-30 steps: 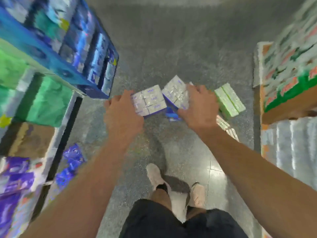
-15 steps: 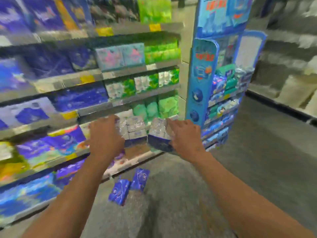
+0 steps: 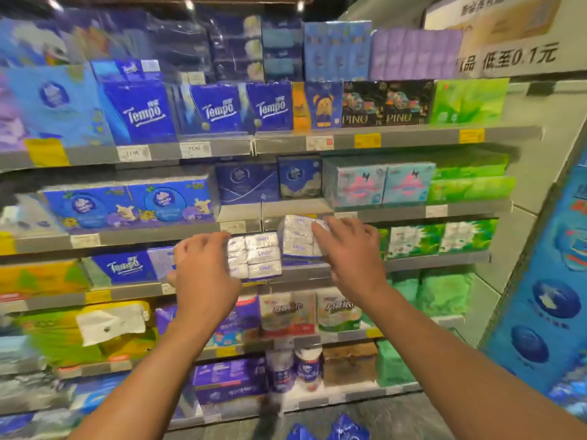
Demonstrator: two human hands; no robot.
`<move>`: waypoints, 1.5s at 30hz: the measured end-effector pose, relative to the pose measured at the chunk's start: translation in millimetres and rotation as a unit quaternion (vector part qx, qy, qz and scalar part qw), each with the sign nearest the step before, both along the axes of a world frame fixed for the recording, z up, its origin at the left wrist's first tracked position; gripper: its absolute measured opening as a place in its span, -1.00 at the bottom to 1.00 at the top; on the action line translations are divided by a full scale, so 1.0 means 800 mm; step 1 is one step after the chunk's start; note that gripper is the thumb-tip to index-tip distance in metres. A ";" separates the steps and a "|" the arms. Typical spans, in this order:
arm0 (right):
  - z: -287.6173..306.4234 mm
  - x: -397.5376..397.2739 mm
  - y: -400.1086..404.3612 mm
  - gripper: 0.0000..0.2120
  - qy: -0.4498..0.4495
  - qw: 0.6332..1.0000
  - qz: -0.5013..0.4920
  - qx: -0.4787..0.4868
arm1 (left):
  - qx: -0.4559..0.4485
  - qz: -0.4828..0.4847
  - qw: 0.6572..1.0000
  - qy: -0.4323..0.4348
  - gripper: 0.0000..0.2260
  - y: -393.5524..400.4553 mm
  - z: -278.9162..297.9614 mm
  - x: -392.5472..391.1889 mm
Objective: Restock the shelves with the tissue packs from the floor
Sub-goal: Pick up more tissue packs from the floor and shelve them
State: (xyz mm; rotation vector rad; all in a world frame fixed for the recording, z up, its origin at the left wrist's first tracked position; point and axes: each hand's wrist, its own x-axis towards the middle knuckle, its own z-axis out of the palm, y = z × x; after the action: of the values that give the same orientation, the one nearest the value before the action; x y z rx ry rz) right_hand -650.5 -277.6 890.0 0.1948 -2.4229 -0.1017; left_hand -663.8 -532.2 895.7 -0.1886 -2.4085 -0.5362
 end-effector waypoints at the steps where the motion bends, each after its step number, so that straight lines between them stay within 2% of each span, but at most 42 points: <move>1: 0.001 -0.028 0.002 -0.16 0.002 1.000 0.008 0.005 | 0.012 -0.001 1.000 0.012 -0.45 0.002 0.003 -0.019; 5: 0.002 -0.135 0.024 -0.09 0.026 0.999 0.029 0.019 | 0.031 -0.013 0.998 0.060 -0.43 0.021 0.013 -0.097; 11: 0.012 -0.286 0.052 -0.13 0.010 0.999 0.034 0.033 | 0.036 0.003 0.995 0.098 -0.42 0.055 0.030 -0.224; 19: 0.018 -0.439 0.057 -0.23 -0.064 0.995 -0.007 0.083 | 0.023 -0.021 0.998 0.058 -0.39 0.057 0.014 -0.365; 24: 0.051 -0.481 0.057 -0.55 -0.171 0.983 -0.051 0.043 | -0.008 -0.055 0.998 -0.038 -0.39 0.052 0.014 -0.421; 27: 0.070 -0.508 0.059 -0.72 -0.223 0.970 -0.088 0.031 | -0.033 -0.092 0.994 -0.058 -0.35 0.043 0.021 -0.452; 31: 0.078 -0.531 0.053 -0.65 -0.304 0.938 -0.160 0.036 | -0.055 -0.114 0.989 -0.077 -0.33 0.043 0.033 -0.472; 36: 0.079 -0.541 0.063 -0.57 -0.310 0.930 -0.194 -0.012 | -0.057 -0.140 0.985 -0.087 -0.35 0.049 0.044 -0.472; 39: 0.083 -0.536 0.064 -0.53 -0.296 0.932 -0.195 -0.075 | -0.067 -0.133 0.984 -0.099 -0.37 0.055 0.051 -0.475; 43: 0.089 -0.524 0.064 -0.54 -0.319 0.915 -0.210 -0.131 | -0.071 -0.141 0.983 -0.096 -0.39 0.054 0.052 -0.480; 45: 0.087 -0.523 0.065 -0.57 -0.337 0.908 -0.217 -0.126 | -0.071 -0.140 0.983 -0.092 -0.39 0.054 0.051 -0.480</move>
State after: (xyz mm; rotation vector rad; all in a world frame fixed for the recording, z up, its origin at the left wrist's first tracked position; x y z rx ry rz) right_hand -1069.3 -225.5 959.6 -0.5171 -3.0950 0.0999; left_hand -1047.9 -488.6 936.8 -0.5685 -2.6202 -0.5251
